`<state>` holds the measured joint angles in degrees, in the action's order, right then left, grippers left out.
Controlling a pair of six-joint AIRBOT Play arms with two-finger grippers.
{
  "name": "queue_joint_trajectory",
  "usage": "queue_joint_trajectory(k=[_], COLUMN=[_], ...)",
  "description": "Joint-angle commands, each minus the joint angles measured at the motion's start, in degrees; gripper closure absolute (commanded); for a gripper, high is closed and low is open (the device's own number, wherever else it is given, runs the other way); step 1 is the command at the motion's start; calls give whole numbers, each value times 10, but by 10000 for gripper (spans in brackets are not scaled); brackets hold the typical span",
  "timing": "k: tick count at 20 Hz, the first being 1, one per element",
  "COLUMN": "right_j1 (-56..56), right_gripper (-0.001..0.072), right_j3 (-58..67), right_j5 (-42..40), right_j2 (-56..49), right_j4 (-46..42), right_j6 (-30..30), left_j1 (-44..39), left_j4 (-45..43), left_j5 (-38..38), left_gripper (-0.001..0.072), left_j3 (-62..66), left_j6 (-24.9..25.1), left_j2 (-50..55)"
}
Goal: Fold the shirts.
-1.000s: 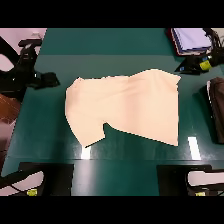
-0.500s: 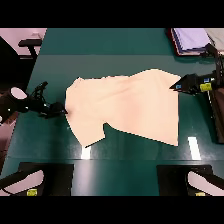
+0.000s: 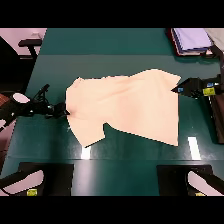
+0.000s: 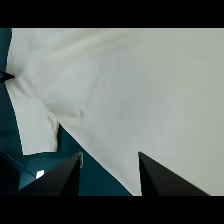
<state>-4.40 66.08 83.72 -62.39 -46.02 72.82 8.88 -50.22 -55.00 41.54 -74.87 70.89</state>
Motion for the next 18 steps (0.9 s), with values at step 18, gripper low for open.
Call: queue_joint_trajectory(k=[18], right_j1=[-177], right_gripper=[284], right_j3=[-383], right_j5=[-51], right_j2=[-42], right_j4=[-136], right_j6=[43], left_j1=[0], left_j4=[-12], left_j5=[-25], left_gripper=[686], left_j3=[16], left_j6=[3], left_j2=[-120])
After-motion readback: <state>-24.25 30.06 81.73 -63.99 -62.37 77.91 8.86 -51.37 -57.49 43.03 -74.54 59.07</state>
